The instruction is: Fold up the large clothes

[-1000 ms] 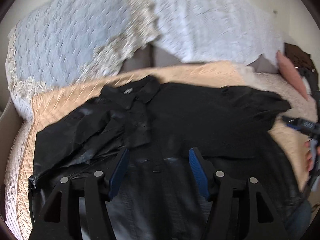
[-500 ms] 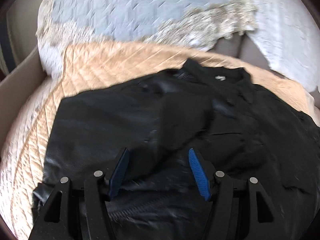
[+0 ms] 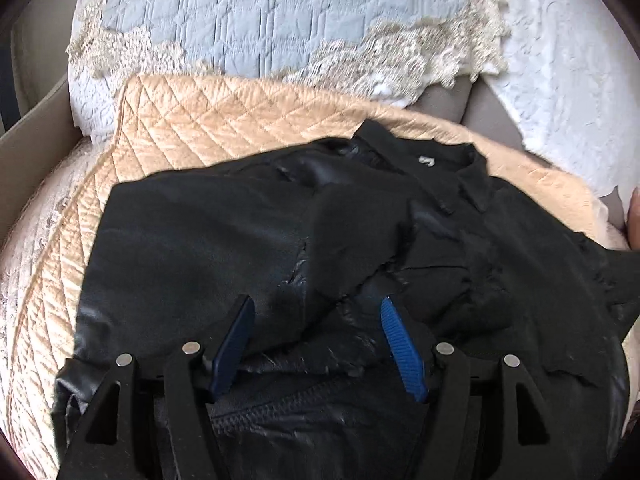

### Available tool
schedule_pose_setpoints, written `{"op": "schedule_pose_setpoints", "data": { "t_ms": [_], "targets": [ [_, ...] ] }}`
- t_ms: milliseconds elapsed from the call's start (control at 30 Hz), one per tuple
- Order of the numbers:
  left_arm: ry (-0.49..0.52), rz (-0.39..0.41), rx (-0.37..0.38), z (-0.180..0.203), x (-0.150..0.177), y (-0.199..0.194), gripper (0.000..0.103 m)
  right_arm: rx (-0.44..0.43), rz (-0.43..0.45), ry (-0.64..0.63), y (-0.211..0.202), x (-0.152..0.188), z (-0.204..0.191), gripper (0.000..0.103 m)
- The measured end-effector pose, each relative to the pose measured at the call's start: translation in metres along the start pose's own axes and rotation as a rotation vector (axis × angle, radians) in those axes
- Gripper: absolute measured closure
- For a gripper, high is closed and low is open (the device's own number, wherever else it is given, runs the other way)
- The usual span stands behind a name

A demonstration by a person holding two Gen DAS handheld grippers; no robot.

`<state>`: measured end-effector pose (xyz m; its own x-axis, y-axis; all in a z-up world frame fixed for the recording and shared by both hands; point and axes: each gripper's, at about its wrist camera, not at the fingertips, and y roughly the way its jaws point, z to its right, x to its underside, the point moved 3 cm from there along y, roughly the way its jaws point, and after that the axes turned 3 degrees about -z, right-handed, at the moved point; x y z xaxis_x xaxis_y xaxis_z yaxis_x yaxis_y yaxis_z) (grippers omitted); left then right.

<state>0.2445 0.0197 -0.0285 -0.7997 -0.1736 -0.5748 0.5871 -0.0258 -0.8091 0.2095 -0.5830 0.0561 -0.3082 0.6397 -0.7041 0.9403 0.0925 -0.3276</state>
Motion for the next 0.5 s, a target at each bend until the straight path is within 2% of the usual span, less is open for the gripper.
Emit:
{"op": "schedule_pose_setpoints", "data": {
  "t_ms": [133,267,367,433,500],
  "targets": [
    [0.030,0.042,0.023,0.006,-0.002,-0.019,0.035,-0.122,-0.050,-0.167,-0.001,0.028,-0.092,0.099],
    [0.063,0.066,0.026,0.007,-0.004,-0.027,0.035,-0.219,-0.167,-0.295,0.027,0.082,-0.163,0.099],
    [0.070,0.068,0.027,0.002,-0.002,-0.027,0.035,-0.246,-0.303,-0.339,0.065,0.135,-0.189,0.099],
    [0.068,0.062,0.027,-0.002,0.000,-0.024,0.035,-0.254,-0.424,-0.370,0.099,0.178,-0.197,0.096],
    [0.055,0.047,0.039,-0.007,0.001,-0.019,0.035,-0.220,-0.562,-0.381,0.125,0.214,-0.192,0.087]
  ]
}}
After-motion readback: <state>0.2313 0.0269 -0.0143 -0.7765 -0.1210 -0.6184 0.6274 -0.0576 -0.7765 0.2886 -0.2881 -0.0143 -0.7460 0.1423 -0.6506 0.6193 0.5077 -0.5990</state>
